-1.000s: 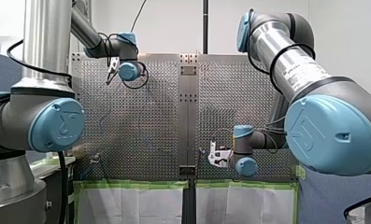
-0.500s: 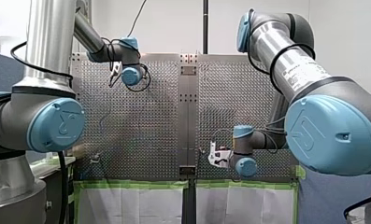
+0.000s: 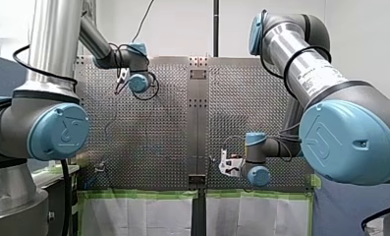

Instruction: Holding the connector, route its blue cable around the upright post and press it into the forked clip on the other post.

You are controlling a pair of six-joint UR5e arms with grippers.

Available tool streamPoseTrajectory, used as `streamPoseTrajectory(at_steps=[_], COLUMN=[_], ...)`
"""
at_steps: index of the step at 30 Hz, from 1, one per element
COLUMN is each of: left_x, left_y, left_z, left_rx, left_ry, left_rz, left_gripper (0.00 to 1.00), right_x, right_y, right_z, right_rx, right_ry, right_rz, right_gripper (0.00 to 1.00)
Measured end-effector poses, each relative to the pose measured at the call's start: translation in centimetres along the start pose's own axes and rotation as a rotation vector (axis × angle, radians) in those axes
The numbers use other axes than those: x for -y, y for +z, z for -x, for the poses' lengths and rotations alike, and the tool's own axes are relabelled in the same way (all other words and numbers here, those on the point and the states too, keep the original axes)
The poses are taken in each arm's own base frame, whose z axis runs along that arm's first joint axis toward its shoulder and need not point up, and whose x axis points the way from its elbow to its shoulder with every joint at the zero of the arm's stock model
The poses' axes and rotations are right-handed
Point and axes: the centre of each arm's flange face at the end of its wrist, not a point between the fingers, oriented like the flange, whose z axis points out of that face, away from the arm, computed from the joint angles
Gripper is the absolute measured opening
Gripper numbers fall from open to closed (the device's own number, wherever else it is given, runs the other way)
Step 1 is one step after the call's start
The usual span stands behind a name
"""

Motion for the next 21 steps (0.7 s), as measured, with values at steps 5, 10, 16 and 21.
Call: streamPoseTrajectory(at_steps=[5, 10, 16, 21], left_x=[1.3, 1.6, 1.8, 2.1], left_y=[-0.4, -0.6, -1.1, -1.7], left_z=[-2.2, -2.8, -3.2, -3.6], left_rx=[-0.049, -0.067, -0.084, -0.097], left_ry=[0.029, 0.042, 0.066, 0.081], left_rz=[-0.015, -0.008, -0.005, -0.006], left_gripper=[1.0, 1.0, 1.0, 1.0], right_x=[0.0, 0.0, 0.0, 0.1], right_y=[0.0, 0.0, 0.0, 0.0], right_z=[0.0, 0.1, 0.1, 0.1], right_rx=[0.001, 0.001, 0.003, 0.002], right_ry=[0.0, 0.0, -0.001, 0.0], right_rz=[-0.001, 0.0, -0.001, -0.001], right_gripper=[0.0, 0.0, 0.0, 0.0])
